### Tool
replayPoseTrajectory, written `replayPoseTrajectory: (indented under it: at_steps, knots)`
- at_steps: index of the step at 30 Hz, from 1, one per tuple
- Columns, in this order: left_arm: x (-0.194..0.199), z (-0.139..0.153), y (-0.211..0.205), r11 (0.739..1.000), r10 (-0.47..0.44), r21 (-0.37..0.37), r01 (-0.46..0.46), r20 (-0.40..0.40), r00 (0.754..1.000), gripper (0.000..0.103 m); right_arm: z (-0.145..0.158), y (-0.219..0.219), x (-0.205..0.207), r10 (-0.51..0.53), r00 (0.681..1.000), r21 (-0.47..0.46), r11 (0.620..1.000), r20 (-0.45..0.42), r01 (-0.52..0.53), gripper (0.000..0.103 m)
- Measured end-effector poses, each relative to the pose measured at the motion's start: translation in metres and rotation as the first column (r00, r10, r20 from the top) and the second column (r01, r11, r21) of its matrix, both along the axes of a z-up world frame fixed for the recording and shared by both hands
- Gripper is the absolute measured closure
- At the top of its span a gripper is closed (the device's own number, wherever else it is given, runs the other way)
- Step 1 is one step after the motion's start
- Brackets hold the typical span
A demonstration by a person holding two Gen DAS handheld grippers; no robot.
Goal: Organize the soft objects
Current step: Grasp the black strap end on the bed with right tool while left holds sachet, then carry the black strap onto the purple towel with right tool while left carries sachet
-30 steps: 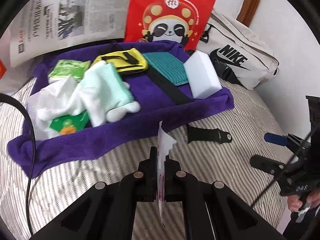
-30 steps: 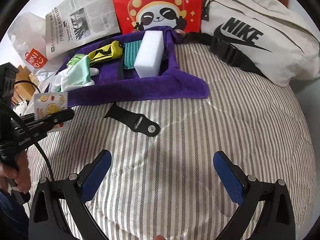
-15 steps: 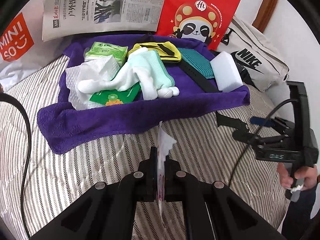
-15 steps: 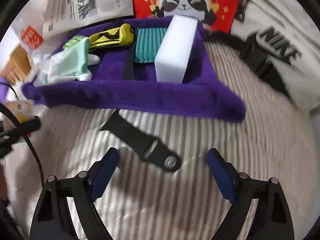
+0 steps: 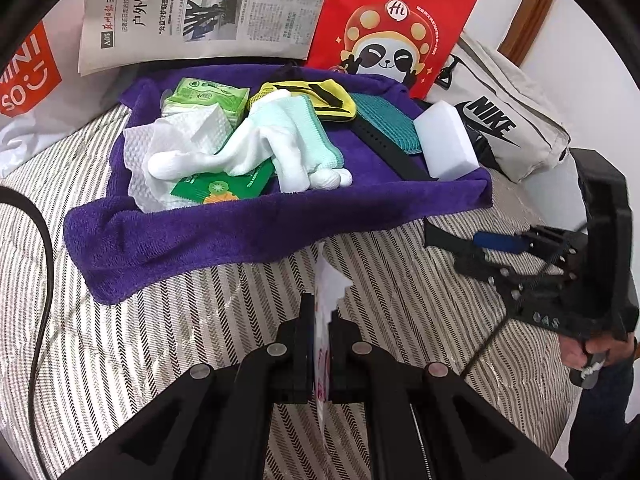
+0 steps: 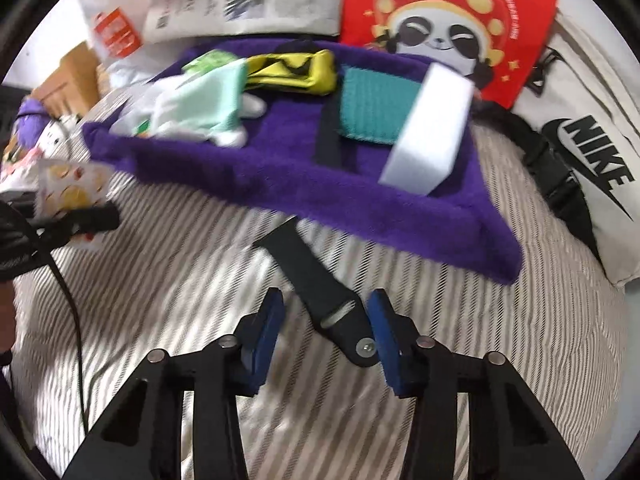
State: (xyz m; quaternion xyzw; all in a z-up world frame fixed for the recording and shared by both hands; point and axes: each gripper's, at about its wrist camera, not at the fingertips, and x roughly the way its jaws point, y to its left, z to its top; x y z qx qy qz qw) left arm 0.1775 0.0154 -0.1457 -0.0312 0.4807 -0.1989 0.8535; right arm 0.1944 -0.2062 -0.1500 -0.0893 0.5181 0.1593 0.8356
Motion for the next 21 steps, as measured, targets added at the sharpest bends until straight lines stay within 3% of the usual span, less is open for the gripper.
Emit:
replayPoseTrajectory:
  at_steps: [8, 10, 11, 12, 17, 21]
  knots:
    - [-0.002, 0.001, 0.002, 1.0, -0.002, -0.02, 0.002, -0.001, 1.0, 0.098, -0.001, 0.009, 0.012, 0.021, 1.0, 0.024, 0.999, -0.015, -0.021, 0.062]
    - [-0.003, 0.002, 0.0, 1.0, -0.008, -0.024, 0.008, -0.001, 1.0, 0.098, -0.001, 0.014, 0.014, 0.041, 0.999, -0.002, 0.999, -0.001, -0.041, 0.07]
    - [-0.003, 0.002, 0.0, 1.0, -0.01, -0.028, 0.01, -0.002, 1.0, 0.098, -0.001, 0.016, 0.013, 0.059, 0.998, 0.001, 0.998, -0.006, -0.059, 0.08]
    - [-0.003, 0.002, 0.0, 0.999, -0.012, -0.031, 0.012, -0.004, 1.0, 0.098, -0.001, 0.018, 0.011, 0.065, 0.998, -0.006, 0.998, -0.013, -0.066, 0.081]
    - [-0.004, 0.0, -0.001, 1.0, -0.009, -0.026, 0.009, -0.006, 1.0, 0.098, 0.0, 0.022, -0.003, 0.076, 0.994, 0.057, 0.996, -0.074, -0.072, 0.082]
    - [-0.006, 0.003, 0.002, 1.0, -0.008, -0.028, 0.008, 0.001, 1.0, 0.098, -0.001, 0.028, -0.012, 0.077, 0.996, 0.015, 0.997, -0.053, -0.077, 0.08]
